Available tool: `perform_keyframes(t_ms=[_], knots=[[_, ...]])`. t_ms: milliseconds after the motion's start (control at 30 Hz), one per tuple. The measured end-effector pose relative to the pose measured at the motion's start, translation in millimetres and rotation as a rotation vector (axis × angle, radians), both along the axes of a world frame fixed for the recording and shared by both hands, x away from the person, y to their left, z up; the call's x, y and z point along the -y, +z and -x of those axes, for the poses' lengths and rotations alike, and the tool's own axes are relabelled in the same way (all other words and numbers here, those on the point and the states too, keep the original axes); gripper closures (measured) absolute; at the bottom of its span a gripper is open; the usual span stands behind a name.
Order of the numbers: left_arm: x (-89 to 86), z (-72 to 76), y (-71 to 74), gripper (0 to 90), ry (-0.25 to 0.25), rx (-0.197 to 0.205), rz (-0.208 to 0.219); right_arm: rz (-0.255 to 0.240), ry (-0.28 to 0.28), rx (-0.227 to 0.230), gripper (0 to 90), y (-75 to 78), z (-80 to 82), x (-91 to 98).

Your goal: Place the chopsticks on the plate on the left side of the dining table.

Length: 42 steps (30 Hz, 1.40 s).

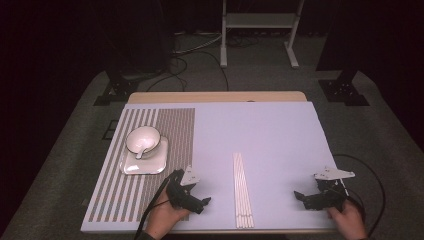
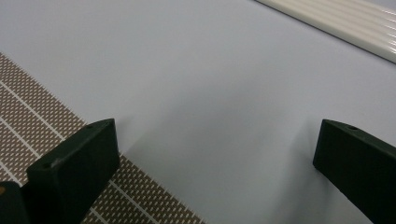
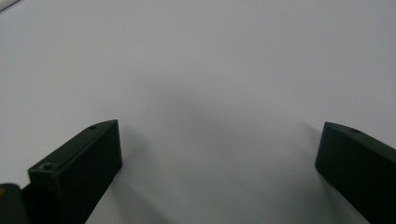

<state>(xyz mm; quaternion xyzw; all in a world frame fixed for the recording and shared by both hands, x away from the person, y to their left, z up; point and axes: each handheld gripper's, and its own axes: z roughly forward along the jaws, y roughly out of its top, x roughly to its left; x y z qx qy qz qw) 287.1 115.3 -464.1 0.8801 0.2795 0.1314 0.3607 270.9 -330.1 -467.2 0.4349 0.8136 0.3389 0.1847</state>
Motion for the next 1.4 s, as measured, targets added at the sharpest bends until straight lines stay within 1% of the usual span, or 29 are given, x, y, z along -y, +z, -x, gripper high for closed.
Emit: perform_keyframes(t_ms=[467, 600, 667, 833, 967, 1100, 1167, 1233, 1400], knots=[[0.2, 0.1, 0.2, 0.0, 0.002, 0.0, 0.001, 0.0, 0.0, -0.001, 0.0, 0.1, -0.2, 0.0], [0.3, -0.1, 0.4, 0.0, 0.01, -0.003, 0.005, 0.0, 0.0, -0.001, 0.0, 0.1, -0.2, 0.0], [0.1, 0.1, 1.2, 0.0, 0.014, 0.006, 0.002, 0.001, 0.0, -0.001, 0.0, 0.1, -0.3, 0.0], [-0.6, 1.1, 4.3, 0.0, 0.024, 0.006, 0.026, 0.001, 0.0, -0.001, 0.0, 0.1, -0.3, 0.0], [0.9, 1.8, 5.9, 0.0, 0.021, 0.005, 0.034, 0.001, 0.0, -0.001, 0.0, 0.1, -0.3, 0.0], [3.5, 2.5, 8.4, 0.0, 0.012, 0.006, 0.024, 0.001, 0.0, -0.002, 0.0, 0.2, -0.3, -0.1], [7.1, 4.0, 11.6, 0.0, 0.005, 0.015, 0.036, 0.001, 0.001, -0.002, 0.0, 0.1, -0.3, 0.0], [9.2, 4.7, 13.7, 0.0, -0.002, 0.021, 0.033, 0.001, 0.001, -0.002, 0.0, 0.1, -0.4, 0.0], [13.6, 5.7, 16.5, 0.0, -0.009, 0.018, 0.043, 0.001, 0.001, -0.002, 0.0, 0.1, -0.4, 0.0]])
